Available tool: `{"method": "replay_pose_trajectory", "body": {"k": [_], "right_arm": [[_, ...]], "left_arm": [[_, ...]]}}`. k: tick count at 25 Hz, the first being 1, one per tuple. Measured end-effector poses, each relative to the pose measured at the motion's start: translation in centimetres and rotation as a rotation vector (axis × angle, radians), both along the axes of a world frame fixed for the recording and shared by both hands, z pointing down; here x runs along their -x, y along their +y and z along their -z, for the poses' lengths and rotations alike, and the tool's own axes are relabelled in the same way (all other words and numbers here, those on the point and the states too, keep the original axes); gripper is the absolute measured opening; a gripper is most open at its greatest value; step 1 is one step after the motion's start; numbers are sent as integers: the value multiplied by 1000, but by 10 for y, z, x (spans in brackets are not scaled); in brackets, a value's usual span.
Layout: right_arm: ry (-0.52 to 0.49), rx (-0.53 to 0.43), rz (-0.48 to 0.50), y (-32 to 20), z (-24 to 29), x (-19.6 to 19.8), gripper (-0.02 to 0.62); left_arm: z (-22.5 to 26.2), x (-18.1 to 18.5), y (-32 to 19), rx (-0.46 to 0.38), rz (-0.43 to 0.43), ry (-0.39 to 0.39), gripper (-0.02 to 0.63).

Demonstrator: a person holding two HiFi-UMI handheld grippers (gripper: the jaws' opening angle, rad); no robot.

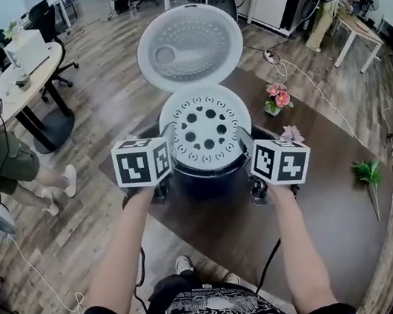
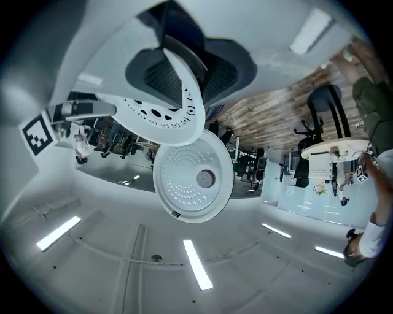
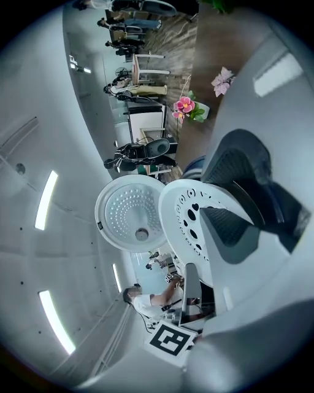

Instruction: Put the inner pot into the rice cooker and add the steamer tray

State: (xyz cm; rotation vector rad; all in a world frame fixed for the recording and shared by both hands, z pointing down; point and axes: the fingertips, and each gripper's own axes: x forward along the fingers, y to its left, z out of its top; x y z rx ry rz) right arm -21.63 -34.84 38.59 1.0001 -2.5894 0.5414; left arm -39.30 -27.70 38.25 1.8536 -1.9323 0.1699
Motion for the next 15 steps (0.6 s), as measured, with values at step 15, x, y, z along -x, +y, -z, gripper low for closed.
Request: {"method": "replay_pose_trajectory", "body": {"k": [15], "right_arm": [[64, -53, -10, 1, -1, -3, 138]], "left_arm": [[-14, -3, 5, 59, -8, -83, 123]]}}
